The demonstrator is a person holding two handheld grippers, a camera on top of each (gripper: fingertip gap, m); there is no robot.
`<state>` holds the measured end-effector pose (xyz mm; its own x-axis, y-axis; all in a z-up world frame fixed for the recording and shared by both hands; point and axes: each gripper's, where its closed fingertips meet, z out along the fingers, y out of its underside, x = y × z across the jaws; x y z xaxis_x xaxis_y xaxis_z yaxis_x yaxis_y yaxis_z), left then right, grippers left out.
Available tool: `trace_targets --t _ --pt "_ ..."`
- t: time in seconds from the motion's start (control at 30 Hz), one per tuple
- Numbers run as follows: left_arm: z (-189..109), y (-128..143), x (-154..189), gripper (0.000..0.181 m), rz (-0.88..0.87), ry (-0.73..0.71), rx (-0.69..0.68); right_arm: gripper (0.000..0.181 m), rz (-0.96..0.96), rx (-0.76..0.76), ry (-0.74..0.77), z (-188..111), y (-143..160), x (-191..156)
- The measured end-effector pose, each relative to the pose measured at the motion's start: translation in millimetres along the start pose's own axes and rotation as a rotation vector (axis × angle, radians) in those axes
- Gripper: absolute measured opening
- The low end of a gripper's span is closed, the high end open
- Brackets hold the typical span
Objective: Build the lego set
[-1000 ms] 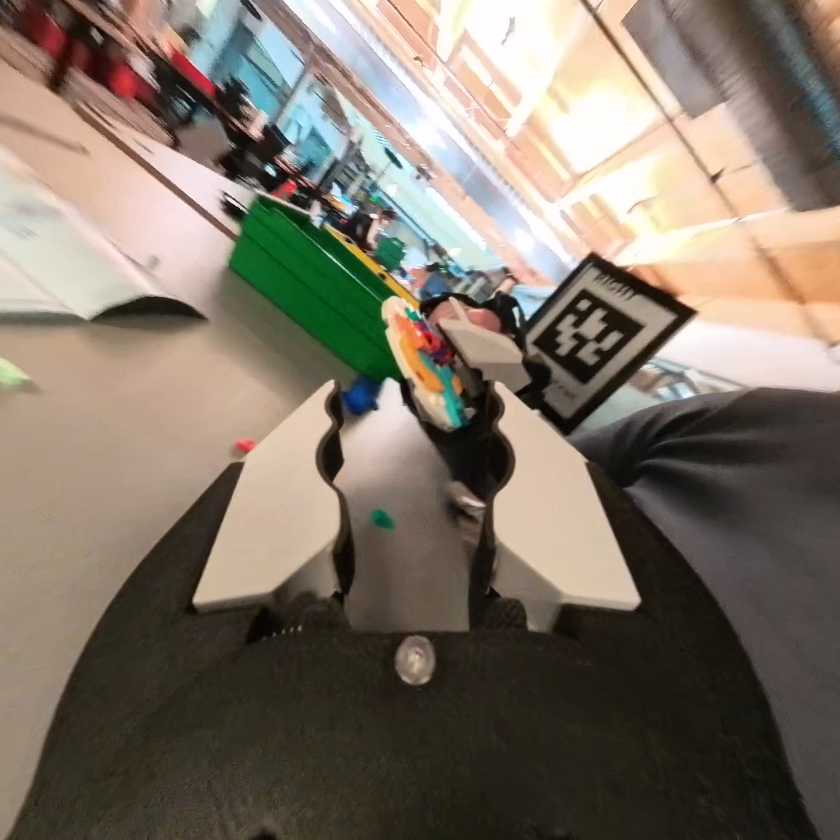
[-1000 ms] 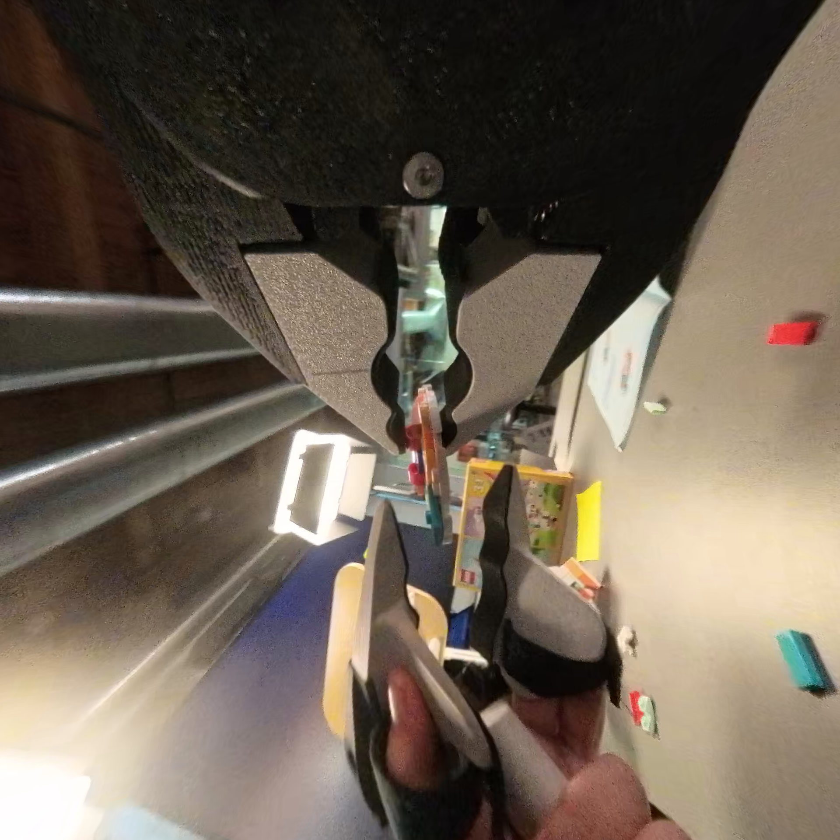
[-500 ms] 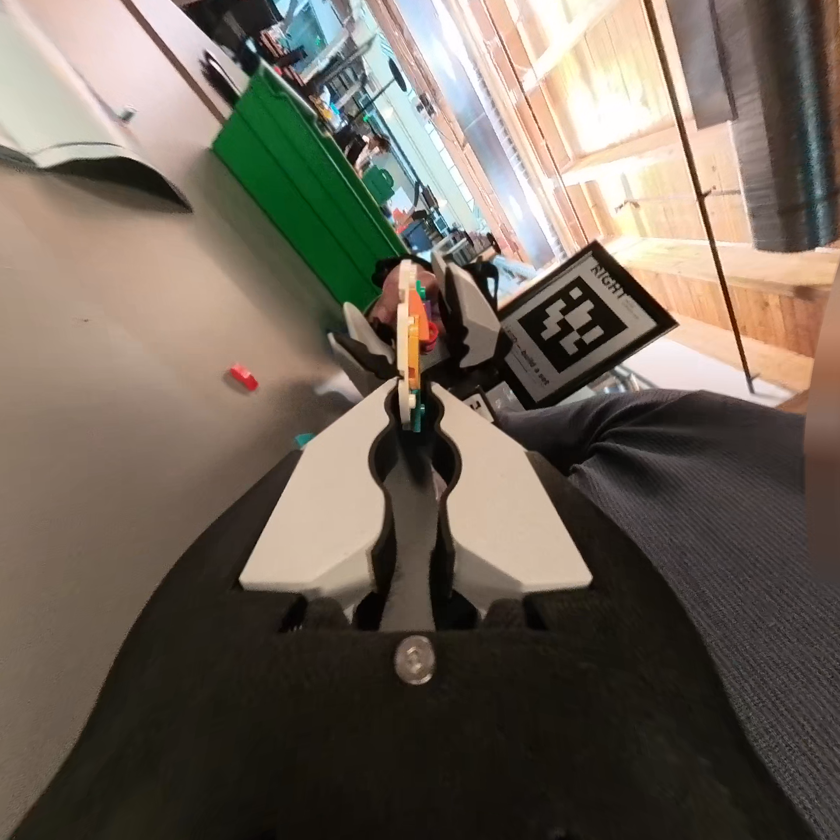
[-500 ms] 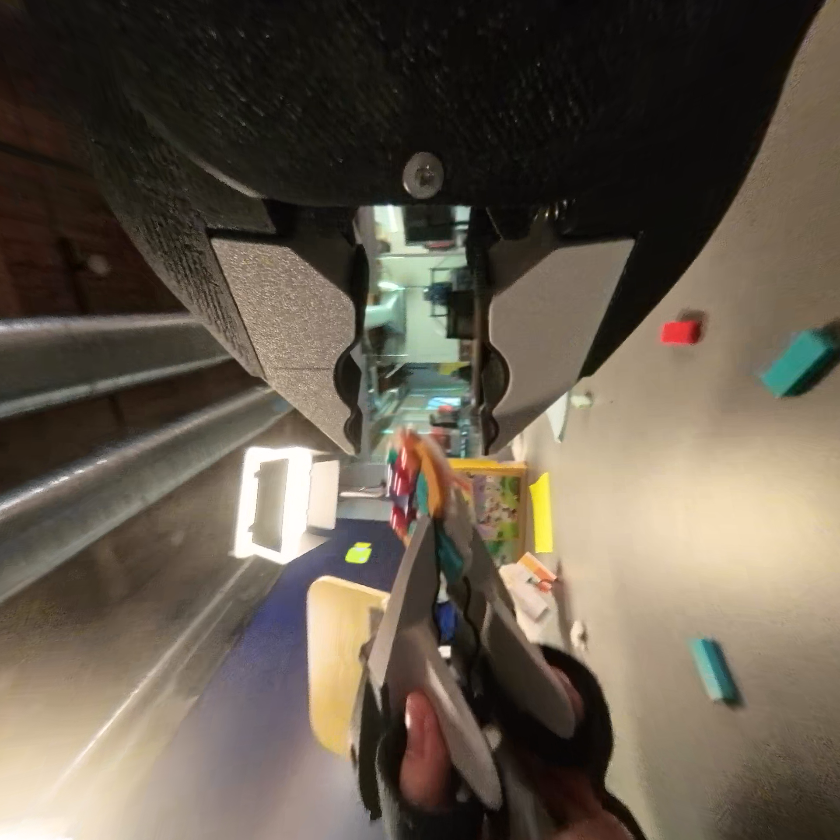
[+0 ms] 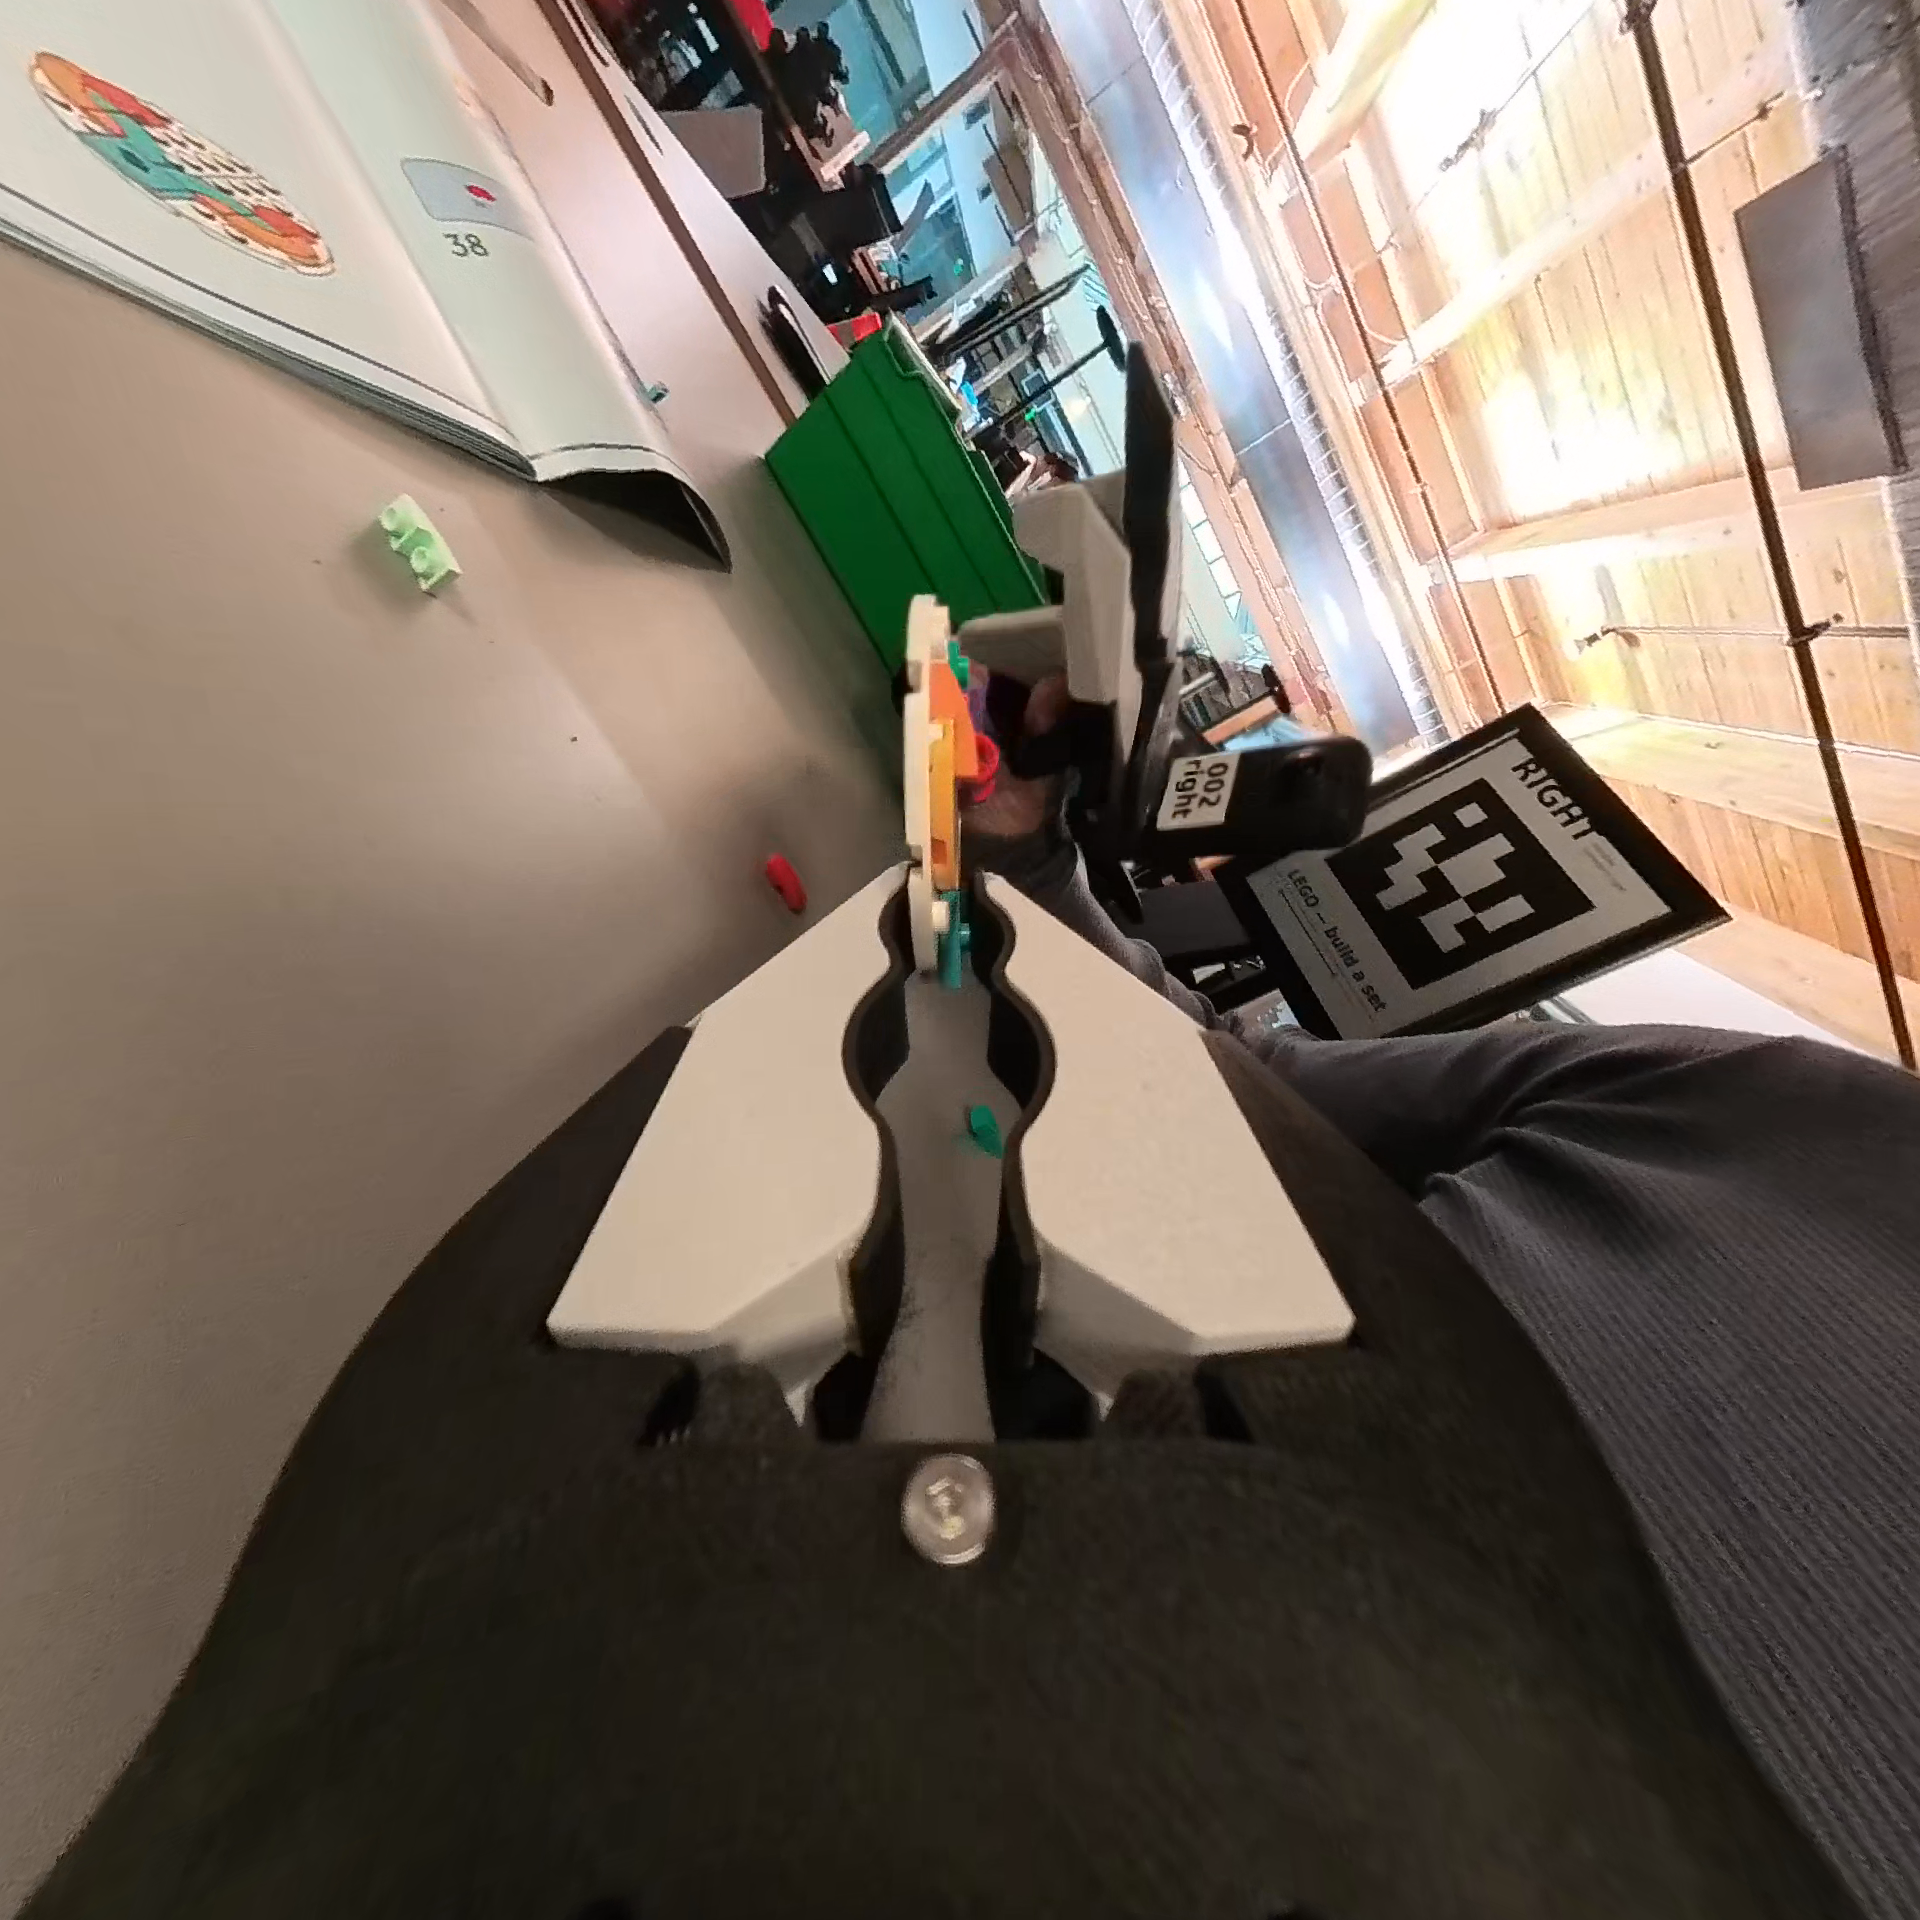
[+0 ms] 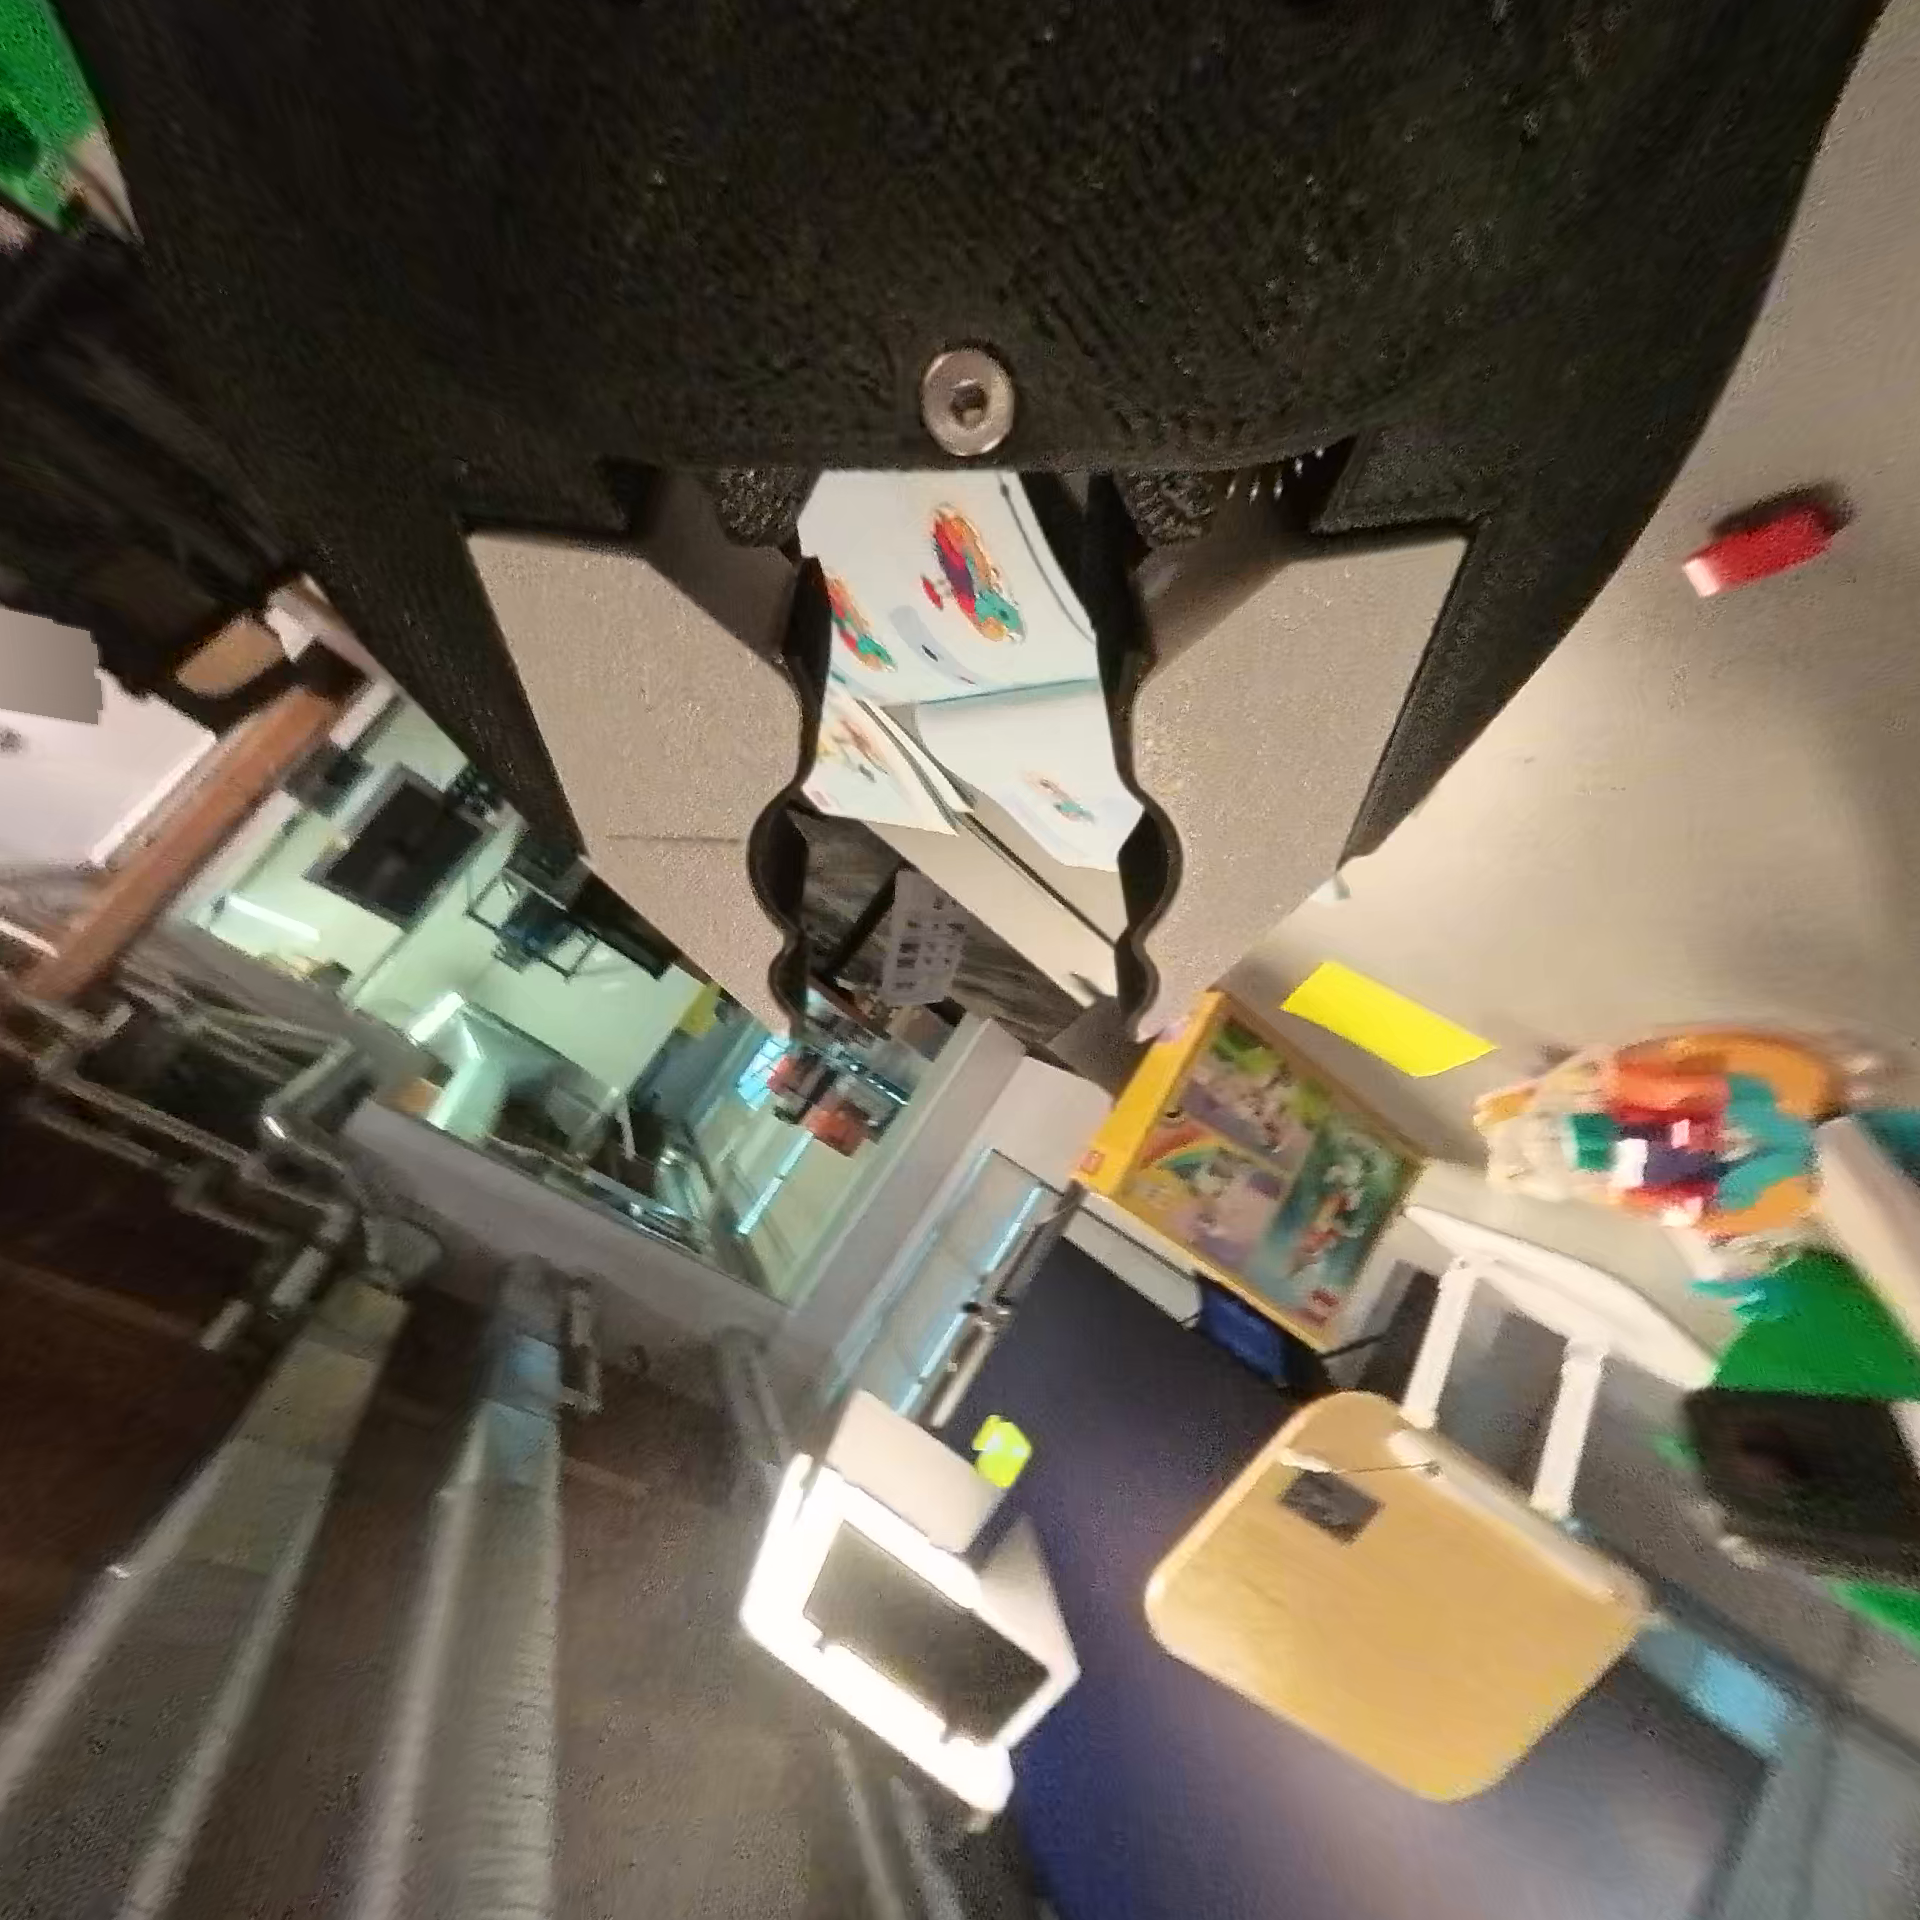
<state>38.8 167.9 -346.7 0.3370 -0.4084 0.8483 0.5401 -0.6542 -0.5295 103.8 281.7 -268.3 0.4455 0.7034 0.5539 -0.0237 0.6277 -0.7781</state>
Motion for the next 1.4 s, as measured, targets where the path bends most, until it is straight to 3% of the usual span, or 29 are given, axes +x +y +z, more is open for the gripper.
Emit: trace_targets --t 0.23,0.6,0.8,0.97,1.17,1.4 --pt "-4.2 -6.7 -1.3 0.006 -0.062 0.029 0.039 0.063 0.11 -0.046 0.157 -4.1 21.7 38.8" --pt "-5.7 -7.7 -1.6 0.006 -0.074 0.035 0.048 0.06 0.118 -0.046 0.125 -1.6 21.6 33.4" --pt "-7.3 -10.4 -2.5 0.006 -0.079 0.033 0.068 0.063 0.092 -0.069 0.073 4.0 15.9 19.5" --pt "-13.9 -21.7 -3.9 0.006 -0.079 0.027 0.154 0.064 0.205 -0.104 0.036 5.7 3.6 11.2" --pt "-10.5 -16.7 -3.0 0.006 -0.006 -0.017 0.134 0.048 0.276 -0.358 -0.128 6.3 26.9 -27.9" --pt "-6.7 -12.2 -2.3 0.006 0.067 -0.056 0.116 0.044 0.193 -0.433 -0.198 -3.4 33.5 -59.7"
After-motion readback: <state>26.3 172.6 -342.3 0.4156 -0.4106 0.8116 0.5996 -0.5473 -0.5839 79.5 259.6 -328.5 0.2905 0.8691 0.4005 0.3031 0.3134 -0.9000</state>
